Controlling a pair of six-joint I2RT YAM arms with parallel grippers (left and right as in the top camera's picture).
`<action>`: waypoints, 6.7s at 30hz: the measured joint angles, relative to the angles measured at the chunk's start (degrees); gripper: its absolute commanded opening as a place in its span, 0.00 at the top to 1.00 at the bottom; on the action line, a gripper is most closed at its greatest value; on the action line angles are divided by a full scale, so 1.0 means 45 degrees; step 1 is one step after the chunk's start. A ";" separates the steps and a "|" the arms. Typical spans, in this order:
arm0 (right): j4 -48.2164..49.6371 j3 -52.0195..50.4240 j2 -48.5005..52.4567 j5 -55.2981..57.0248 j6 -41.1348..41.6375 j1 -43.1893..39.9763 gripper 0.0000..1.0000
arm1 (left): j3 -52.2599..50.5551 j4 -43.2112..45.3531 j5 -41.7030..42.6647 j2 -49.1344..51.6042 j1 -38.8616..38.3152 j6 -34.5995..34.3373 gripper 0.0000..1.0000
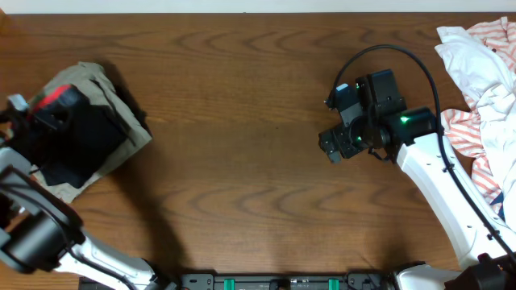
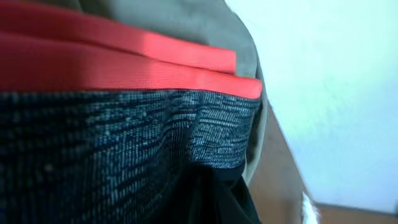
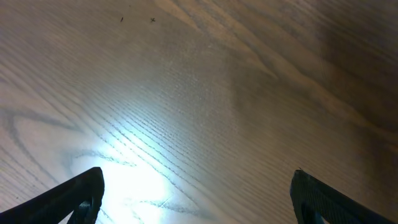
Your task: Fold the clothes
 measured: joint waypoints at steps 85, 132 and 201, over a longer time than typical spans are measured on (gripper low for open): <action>-0.2958 -0.4585 -1.3338 0.0767 0.2715 -0.5401 0.01 | -0.5265 -1.0506 -0.8262 -1.9890 -0.8218 0.3079 0.02; 1.0346 -1.4979 -1.8340 0.0816 0.1311 -0.5144 0.01 | -0.5285 -1.0516 -0.8257 -1.9866 -0.8218 0.3079 0.02; 1.0346 -1.4979 -1.8316 0.0816 0.1307 -0.5144 0.01 | -1.5334 0.0738 -1.2648 -2.5315 -1.0569 0.3745 0.02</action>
